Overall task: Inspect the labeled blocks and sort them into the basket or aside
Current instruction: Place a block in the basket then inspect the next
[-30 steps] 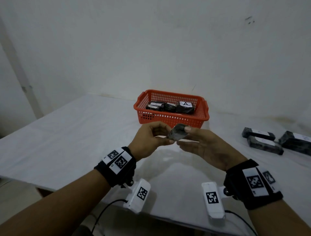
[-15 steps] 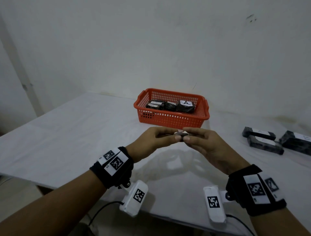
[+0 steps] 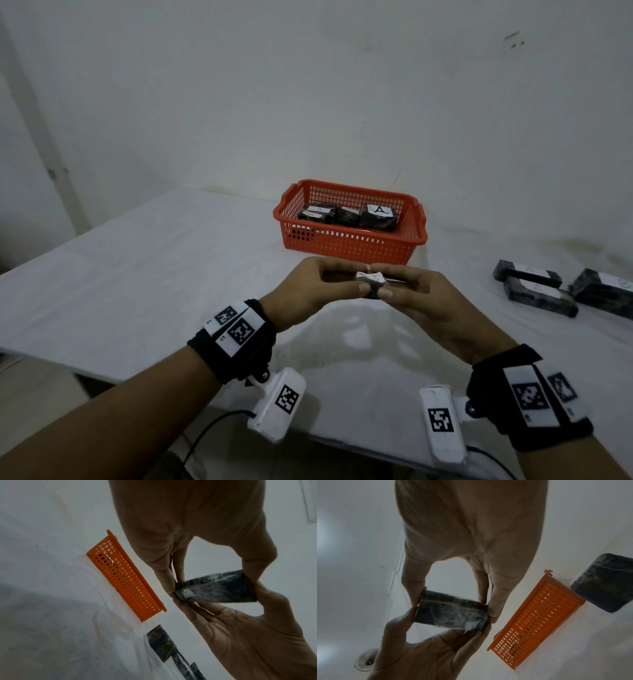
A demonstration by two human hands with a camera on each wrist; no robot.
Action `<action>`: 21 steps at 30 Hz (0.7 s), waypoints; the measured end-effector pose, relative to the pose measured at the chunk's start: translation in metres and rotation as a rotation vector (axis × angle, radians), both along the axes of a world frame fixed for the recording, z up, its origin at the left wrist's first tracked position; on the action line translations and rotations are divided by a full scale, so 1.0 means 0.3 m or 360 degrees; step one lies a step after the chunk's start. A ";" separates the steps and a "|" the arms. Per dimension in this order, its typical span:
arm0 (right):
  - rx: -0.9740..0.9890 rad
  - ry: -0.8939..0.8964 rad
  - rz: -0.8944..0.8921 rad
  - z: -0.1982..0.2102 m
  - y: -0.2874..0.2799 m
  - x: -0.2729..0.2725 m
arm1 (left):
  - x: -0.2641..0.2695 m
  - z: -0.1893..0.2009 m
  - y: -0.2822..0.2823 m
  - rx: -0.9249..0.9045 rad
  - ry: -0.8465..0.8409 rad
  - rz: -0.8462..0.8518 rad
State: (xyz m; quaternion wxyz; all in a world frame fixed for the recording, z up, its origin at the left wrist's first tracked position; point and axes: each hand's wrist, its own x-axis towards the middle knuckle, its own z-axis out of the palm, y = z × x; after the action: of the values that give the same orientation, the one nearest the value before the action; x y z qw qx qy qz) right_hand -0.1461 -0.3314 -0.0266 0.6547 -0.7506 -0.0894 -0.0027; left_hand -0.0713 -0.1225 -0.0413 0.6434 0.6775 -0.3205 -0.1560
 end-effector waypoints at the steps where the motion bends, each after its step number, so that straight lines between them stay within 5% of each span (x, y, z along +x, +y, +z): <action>1: 0.0008 -0.0004 -0.0006 -0.003 -0.004 0.001 | 0.002 -0.001 0.000 0.0002 0.0034 -0.0025; 21: 0.0088 0.0142 -0.0274 0.012 0.018 0.044 | 0.024 0.006 -0.003 0.0113 -0.0098 -0.0097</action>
State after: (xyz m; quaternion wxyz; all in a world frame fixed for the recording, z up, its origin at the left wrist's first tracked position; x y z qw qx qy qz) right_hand -0.1330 -0.3261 -0.0230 0.6760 -0.7364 0.0049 -0.0280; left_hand -0.0641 -0.1235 -0.0394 0.6035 0.6944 -0.3551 -0.1659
